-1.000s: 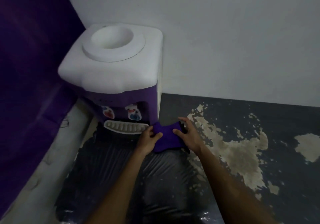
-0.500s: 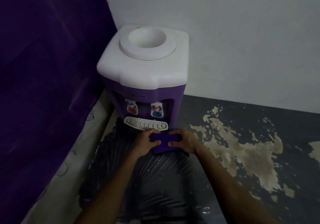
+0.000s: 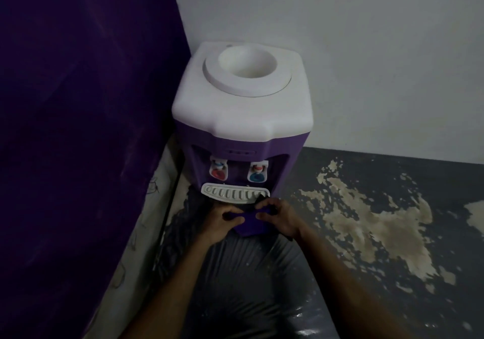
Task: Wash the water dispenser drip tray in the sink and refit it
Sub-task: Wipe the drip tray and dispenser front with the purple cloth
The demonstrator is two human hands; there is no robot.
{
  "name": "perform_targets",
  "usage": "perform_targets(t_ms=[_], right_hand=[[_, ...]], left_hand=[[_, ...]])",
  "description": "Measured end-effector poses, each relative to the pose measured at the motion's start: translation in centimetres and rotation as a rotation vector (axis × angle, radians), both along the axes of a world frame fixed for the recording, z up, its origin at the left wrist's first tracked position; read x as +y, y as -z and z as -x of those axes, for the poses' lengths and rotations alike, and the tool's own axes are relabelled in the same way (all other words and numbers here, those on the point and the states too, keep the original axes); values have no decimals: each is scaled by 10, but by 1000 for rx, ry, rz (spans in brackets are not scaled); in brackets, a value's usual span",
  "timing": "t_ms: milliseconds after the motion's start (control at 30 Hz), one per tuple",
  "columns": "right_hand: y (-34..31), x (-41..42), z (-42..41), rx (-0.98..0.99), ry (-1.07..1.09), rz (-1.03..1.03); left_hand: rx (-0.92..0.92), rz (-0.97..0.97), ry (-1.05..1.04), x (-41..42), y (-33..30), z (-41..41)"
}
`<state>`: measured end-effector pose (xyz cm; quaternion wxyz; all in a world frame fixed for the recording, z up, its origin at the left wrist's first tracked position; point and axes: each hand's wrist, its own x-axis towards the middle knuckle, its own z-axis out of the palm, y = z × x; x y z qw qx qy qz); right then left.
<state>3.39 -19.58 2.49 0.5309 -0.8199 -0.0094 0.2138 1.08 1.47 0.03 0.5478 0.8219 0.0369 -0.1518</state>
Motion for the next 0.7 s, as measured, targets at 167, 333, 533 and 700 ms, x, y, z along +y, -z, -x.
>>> perform_targets(t_ms=[167, 333, 533, 700], right_hand=[[1, 20, 6, -44, -6, 8], [-1, 34, 10, -34, 20, -91], [-12, 31, 9, 153, 93, -299], [-8, 28, 9, 258, 172, -443]], left_hand=[[169, 79, -121, 6, 7, 2], [106, -104, -148, 10, 8, -4], [129, -66, -5, 12, 1, -12], [229, -48, 138, 15, 3, -8]])
